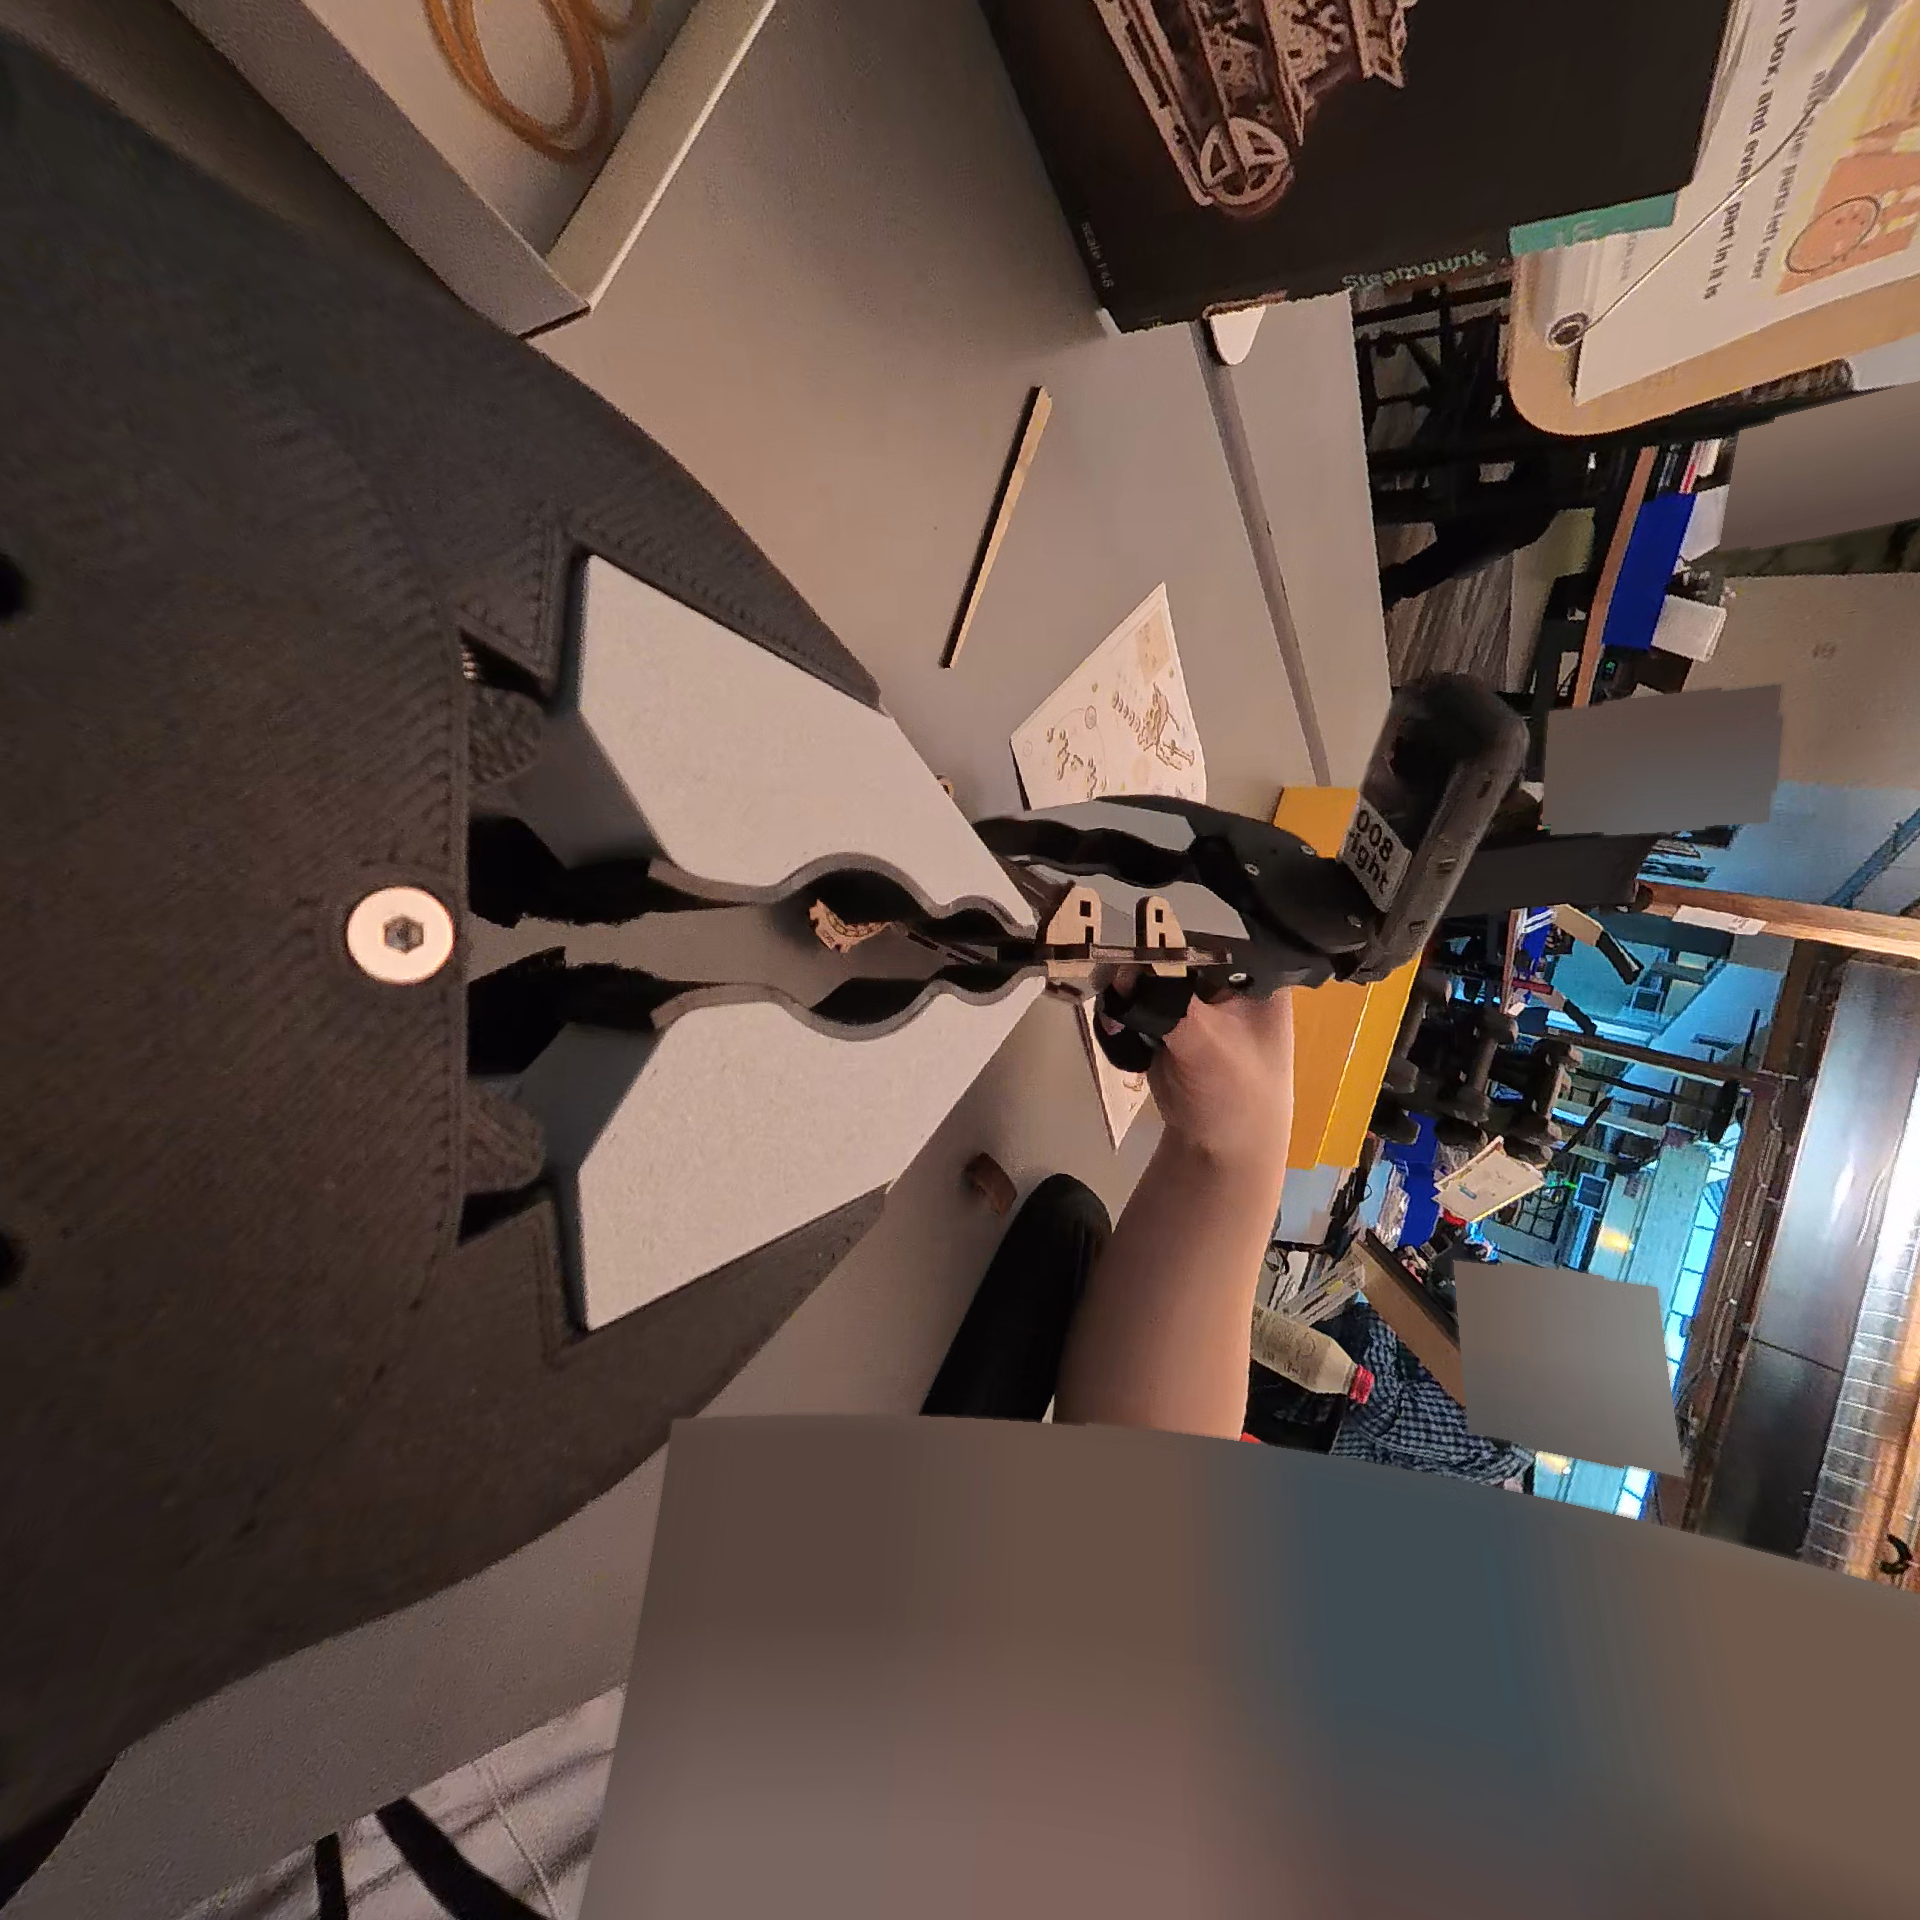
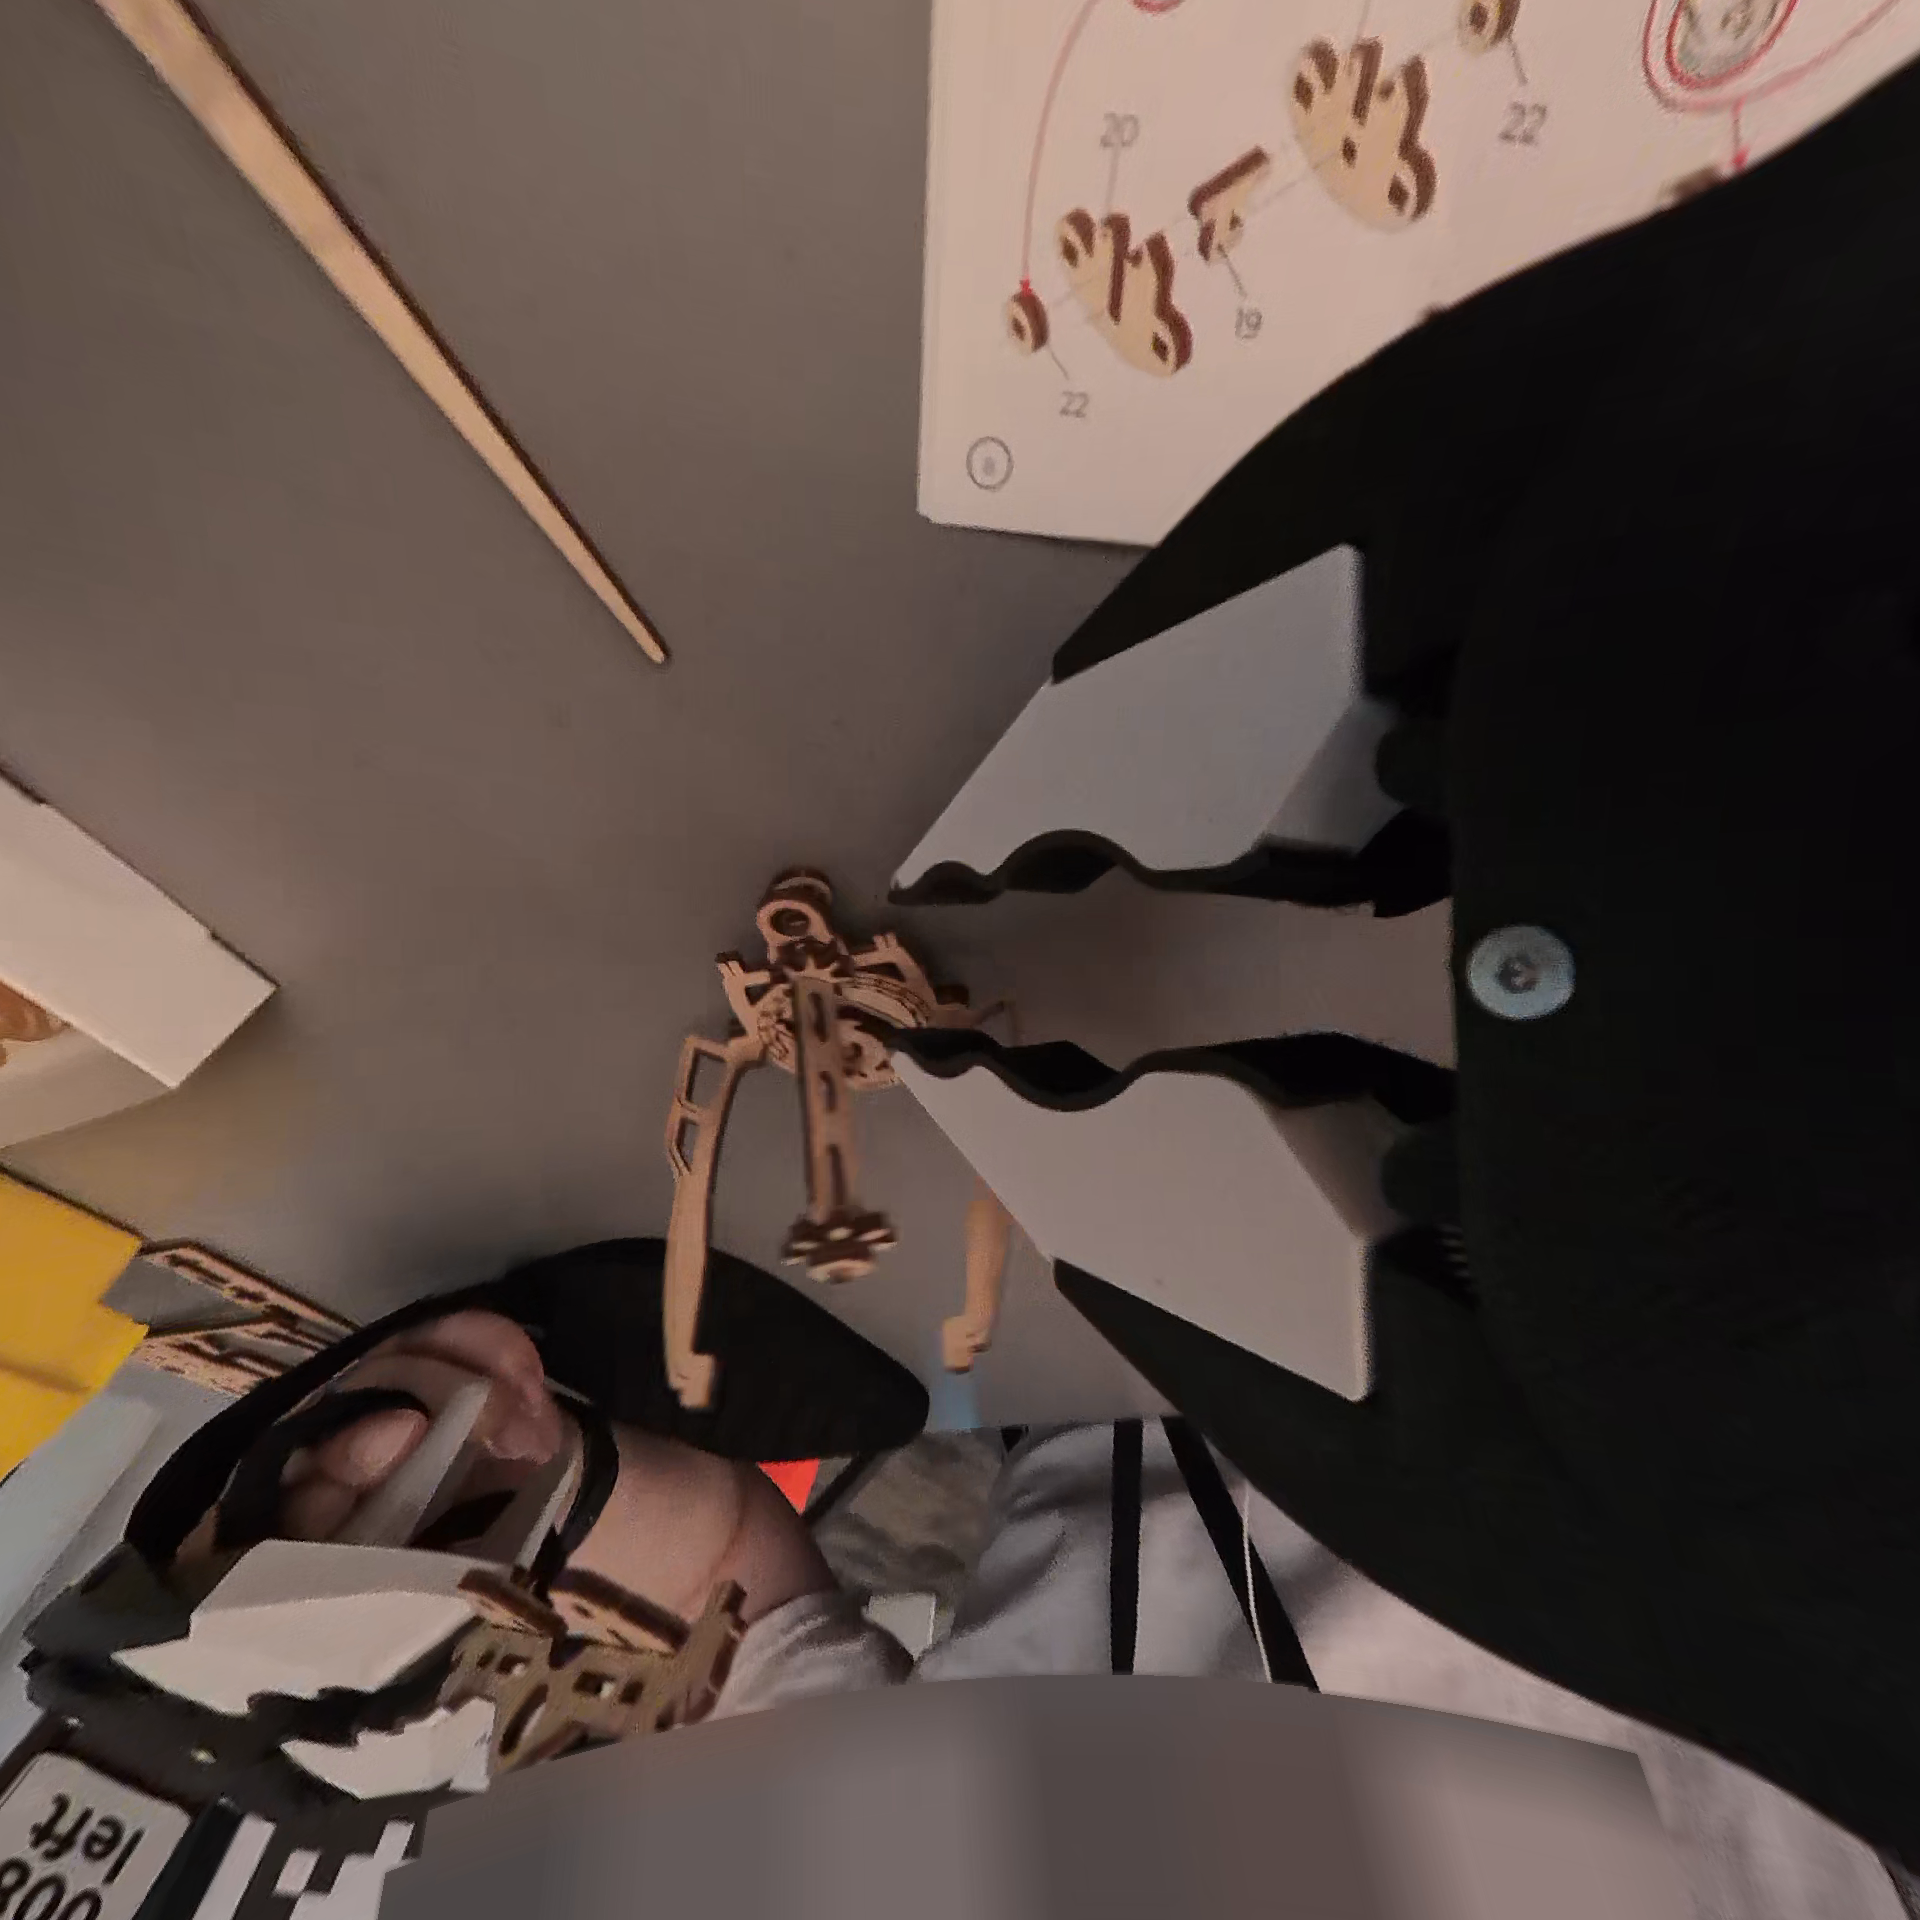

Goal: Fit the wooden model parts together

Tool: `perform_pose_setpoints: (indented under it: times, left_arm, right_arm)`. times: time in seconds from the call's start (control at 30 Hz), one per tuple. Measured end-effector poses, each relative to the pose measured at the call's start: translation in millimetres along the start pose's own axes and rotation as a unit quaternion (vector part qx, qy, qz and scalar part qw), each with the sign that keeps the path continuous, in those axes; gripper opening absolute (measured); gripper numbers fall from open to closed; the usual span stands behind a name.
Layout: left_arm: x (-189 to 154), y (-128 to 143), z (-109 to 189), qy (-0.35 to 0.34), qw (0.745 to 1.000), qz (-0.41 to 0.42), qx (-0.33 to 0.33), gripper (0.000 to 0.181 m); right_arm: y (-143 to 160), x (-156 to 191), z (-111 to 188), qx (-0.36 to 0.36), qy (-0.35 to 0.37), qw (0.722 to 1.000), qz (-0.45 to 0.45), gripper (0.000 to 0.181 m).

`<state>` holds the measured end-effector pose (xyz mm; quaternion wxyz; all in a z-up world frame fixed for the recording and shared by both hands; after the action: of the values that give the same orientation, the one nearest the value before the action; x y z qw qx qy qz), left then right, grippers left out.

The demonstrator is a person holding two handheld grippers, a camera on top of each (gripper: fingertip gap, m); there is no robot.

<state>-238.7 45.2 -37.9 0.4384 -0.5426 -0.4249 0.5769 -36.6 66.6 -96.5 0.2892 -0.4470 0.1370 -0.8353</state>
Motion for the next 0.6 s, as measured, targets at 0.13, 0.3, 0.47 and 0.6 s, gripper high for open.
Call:
perform_pose_setpoints:
  times: [0.13, 0.3, 0.47, 0.6]
  left_arm:
    - [-2, -3, 3, 0.002, 1.0, -0.009, -0.008, 0.0]
    - [-2, -10, 10, 0.01, 1.0, -0.001, -0.029, 0.0]
    - [0, -12, 13, 0.016, 0.999, 0.008, -0.03, 0.0]
    - [-2, -14, 14, 0.041, 0.998, 0.028, -0.028, 0.0]
  right_arm:
    - [6, 2, -3, 0.003, -0.001, 0.999, -0.041, 0.025]
    - [10, 1, -13, -0.023, -0.021, 0.996, -0.08, 0.026]
    - [8, 0, -22, -0.059, -0.07, 0.991, -0.099, 0.013]
    - [7, 14, -16, -0.081, -0.039, 0.996, 0.008, 0.0]
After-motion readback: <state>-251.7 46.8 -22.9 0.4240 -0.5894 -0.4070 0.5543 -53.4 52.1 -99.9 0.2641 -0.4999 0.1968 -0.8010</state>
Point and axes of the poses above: each gripper's, where its closed fingertips meet, z back along the fingers, y out of its underside, x = y × z across the jaws, the point moved 7 cm from there along z, back along the fingers, and after that the axes turned 1 degree about z, right-handed, at the moved point
